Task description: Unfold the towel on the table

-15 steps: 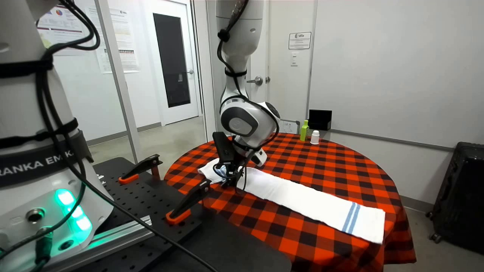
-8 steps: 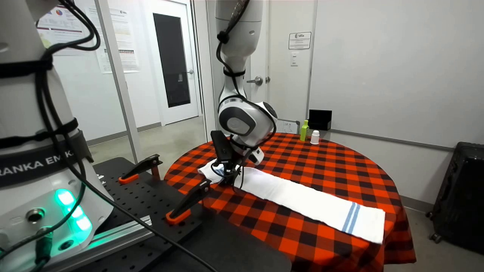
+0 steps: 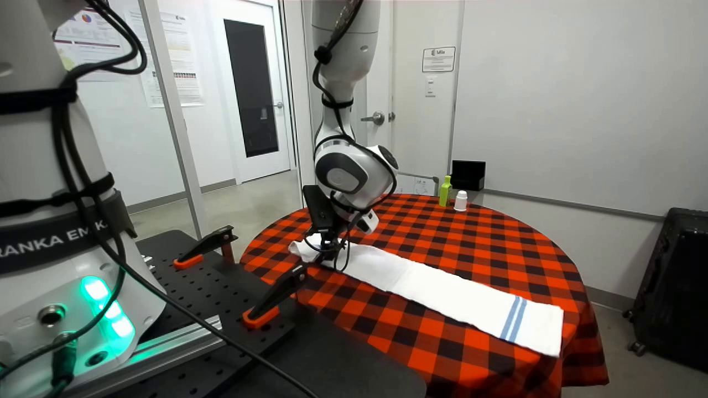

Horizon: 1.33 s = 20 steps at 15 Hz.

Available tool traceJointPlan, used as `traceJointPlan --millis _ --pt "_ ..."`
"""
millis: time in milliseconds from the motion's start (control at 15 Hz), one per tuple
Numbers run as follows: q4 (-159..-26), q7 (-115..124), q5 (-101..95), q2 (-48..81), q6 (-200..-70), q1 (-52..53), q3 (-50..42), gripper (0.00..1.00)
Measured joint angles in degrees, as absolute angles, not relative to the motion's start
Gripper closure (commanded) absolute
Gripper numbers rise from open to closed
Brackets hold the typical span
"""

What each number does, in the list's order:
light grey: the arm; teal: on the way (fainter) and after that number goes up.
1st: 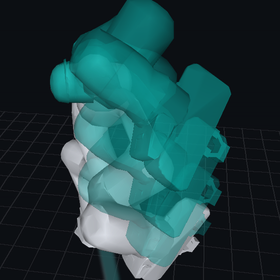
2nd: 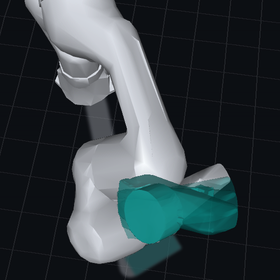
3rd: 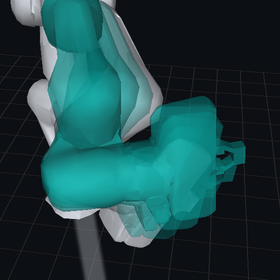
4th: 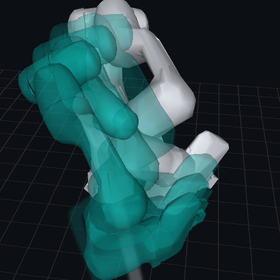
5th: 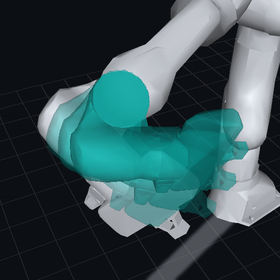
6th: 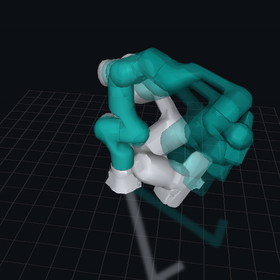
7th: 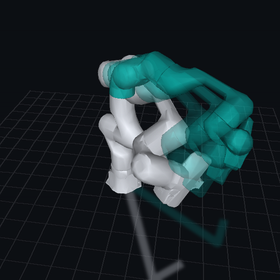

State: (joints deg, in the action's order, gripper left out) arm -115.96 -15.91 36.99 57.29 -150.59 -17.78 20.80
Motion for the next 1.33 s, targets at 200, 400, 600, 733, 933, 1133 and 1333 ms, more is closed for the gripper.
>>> traceJointPlan --millis 200,400,600,733,933,1133,1333 --pt "-115.38 -15.92 36.99 57.31 -150.59 -17.77 21.94 0.0" --pt "-114.33 -16.1 36.99 57.3 -150.59 -17.71 22.67 0.0" --pt "-112.99 -16.49 36.99 57.29 -150.59 -17.43 22.9 0.0" --pt "-112.01 -16.91 36.94 57.29 -150.58 -17.05 22.99 0.0" --pt "-110.28 -17.16 36.68 57.28 -150.57 -15.76 23.21 0.0" --pt "-108.26 -17.18 36.47 57.26 -150.52 -13.87 23.71 0.0" --pt "-106.29 -17.18 36.1 57.08 -150.52 -11.77 24.1 0.0"
